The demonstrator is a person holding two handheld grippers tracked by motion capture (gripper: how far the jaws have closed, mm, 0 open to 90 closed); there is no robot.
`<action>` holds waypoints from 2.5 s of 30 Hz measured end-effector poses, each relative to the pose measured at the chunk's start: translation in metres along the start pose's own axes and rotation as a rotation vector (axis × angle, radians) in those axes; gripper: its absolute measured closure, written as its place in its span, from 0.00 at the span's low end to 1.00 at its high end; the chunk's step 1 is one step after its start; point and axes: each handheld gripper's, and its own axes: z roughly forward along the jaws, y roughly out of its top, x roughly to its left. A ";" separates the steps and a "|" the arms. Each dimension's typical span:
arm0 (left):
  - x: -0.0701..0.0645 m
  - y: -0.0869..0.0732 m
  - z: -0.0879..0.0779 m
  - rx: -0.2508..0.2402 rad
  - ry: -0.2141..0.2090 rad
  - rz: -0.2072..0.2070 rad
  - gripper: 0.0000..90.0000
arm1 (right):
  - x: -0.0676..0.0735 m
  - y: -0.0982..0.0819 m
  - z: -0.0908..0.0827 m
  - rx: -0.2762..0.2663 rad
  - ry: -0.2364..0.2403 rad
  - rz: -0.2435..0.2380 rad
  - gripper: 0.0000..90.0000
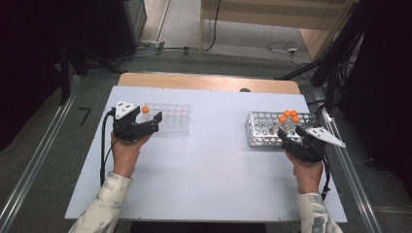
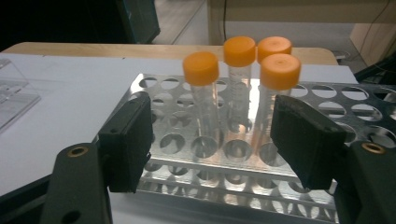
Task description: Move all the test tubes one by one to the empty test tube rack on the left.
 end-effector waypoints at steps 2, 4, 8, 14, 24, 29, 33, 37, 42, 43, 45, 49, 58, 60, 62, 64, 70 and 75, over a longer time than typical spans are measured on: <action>0.000 0.000 0.000 0.001 -0.001 -0.001 0.22 | -0.003 -0.001 0.001 0.004 -0.016 -0.003 0.32; 0.000 0.000 0.000 0.001 -0.002 0.000 0.22 | -0.006 -0.001 0.004 0.009 -0.038 -0.005 0.32; -0.002 -0.001 0.001 0.007 -0.008 0.004 0.23 | -0.013 -0.002 0.012 0.017 -0.088 0.000 0.34; -0.004 -0.001 0.003 0.013 -0.007 0.009 0.23 | -0.019 -0.001 0.024 0.014 -0.139 -0.016 0.38; -0.002 -0.002 0.003 0.013 -0.001 0.008 0.23 | -0.022 -0.003 0.036 0.027 -0.155 -0.057 0.57; -0.002 -0.003 0.005 0.019 0.002 0.005 0.23 | -0.024 -0.004 0.039 0.039 -0.148 -0.068 0.63; -0.003 -0.003 0.004 0.014 0.000 0.004 0.23 | -0.024 -0.005 0.040 0.043 -0.144 -0.078 0.68; -0.002 -0.003 0.004 0.014 0.003 0.004 0.23 | -0.023 -0.005 0.040 0.040 -0.140 -0.086 0.76; -0.002 -0.003 0.004 0.013 0.003 0.004 0.23 | -0.023 -0.004 0.038 0.032 -0.138 -0.084 0.79; -0.002 -0.003 0.004 0.013 0.003 0.003 0.23 | -0.023 -0.003 0.038 0.026 -0.138 -0.082 0.79; -0.002 -0.003 0.004 0.013 0.002 0.003 0.23 | -0.023 -0.002 0.036 0.018 -0.139 -0.081 0.79; -0.003 -0.003 0.004 0.012 0.002 0.004 0.23 | -0.023 0.001 0.032 -0.001 -0.136 -0.078 0.79; -0.003 -0.003 0.005 0.013 0.003 0.007 0.23 | -0.021 0.014 0.015 -0.072 -0.128 -0.072 0.79; -0.003 -0.003 0.005 0.013 0.003 0.007 0.23 | -0.019 0.017 0.011 -0.088 -0.124 -0.072 0.79; -0.003 -0.003 0.005 0.012 0.003 0.007 0.23 | -0.018 0.019 0.006 -0.102 -0.121 -0.073 0.79; -0.003 -0.003 0.005 0.012 0.002 0.007 0.23 | -0.017 0.021 0.002 -0.110 -0.111 -0.069 0.79; -0.004 -0.003 0.003 0.009 -0.002 0.006 0.23 | -0.013 0.026 -0.012 -0.133 -0.090 -0.073 0.79; -0.004 -0.002 0.003 0.007 -0.003 0.004 0.23 | -0.005 0.026 -0.020 -0.133 -0.060 -0.081 0.79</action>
